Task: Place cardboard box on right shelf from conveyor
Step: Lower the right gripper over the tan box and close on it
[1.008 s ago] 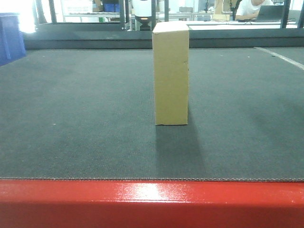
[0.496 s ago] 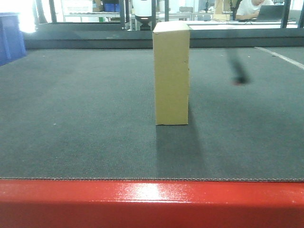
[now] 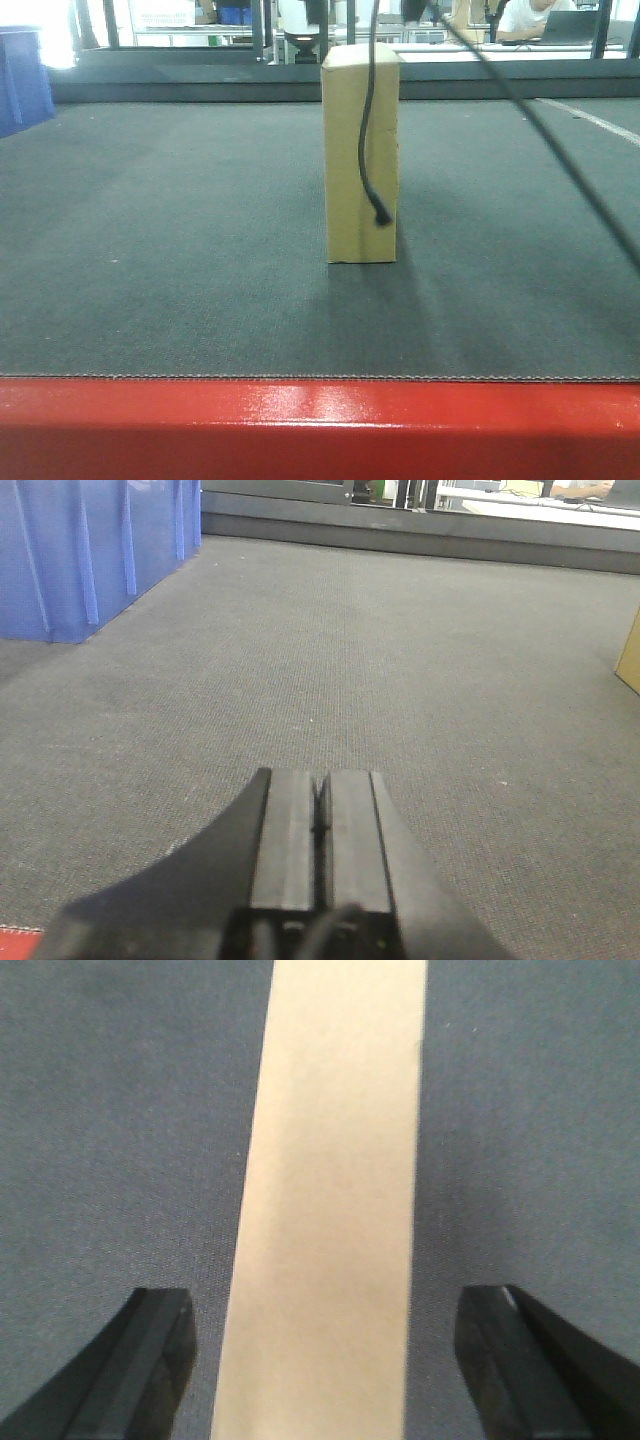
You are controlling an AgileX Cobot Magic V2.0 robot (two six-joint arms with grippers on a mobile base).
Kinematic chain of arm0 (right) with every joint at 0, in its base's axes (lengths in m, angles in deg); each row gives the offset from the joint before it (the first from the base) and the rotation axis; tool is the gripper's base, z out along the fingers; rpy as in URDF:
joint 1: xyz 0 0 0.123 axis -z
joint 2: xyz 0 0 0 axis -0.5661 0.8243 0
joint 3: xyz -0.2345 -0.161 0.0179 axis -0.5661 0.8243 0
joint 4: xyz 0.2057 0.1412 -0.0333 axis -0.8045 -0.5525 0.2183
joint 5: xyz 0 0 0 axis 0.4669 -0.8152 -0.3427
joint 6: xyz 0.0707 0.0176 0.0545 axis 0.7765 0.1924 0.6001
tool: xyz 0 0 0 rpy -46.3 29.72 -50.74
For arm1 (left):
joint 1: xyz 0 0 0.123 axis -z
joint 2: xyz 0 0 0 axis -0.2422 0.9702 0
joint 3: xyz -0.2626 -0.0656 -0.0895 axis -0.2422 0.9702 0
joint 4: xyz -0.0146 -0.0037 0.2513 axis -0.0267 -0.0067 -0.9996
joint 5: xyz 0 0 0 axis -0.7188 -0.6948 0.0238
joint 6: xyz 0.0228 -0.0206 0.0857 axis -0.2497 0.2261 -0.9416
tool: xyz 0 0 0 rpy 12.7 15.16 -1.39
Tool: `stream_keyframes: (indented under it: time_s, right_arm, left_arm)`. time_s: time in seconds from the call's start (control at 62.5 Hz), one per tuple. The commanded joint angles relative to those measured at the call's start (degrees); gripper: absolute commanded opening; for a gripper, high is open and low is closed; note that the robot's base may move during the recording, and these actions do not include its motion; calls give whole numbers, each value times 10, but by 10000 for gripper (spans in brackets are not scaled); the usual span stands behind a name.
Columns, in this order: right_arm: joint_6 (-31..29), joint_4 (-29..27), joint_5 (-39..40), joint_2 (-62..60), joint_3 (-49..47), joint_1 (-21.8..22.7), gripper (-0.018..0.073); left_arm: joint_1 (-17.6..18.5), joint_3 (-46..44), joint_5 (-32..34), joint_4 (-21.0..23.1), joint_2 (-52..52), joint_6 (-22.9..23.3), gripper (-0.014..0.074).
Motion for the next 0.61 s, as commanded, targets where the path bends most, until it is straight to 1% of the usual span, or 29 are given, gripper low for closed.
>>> stream_keyframes:
  time_s: [0.0,0.208,0.496,0.528,0.592]
  right_arm:
    - [2,25,41,-27,-22,0,624]
    - [2,25,46,-7,-22,1,624]
    - [2,25,32,25,-21,7,622]
    - [1,25,30,28,-21,9,608]
    - [0,25,27,32,-21,11,539]
  left_arm:
    - [0,-2,48,3,-7,3,-119]
    - [0,-2,48,3,-7,3,-119]
    - [0,-2,48,3,-7,3,-119]
    - [0,-2,48,3,-7,3,-119]
    - [0,-2,48,3,-7,3,-119]
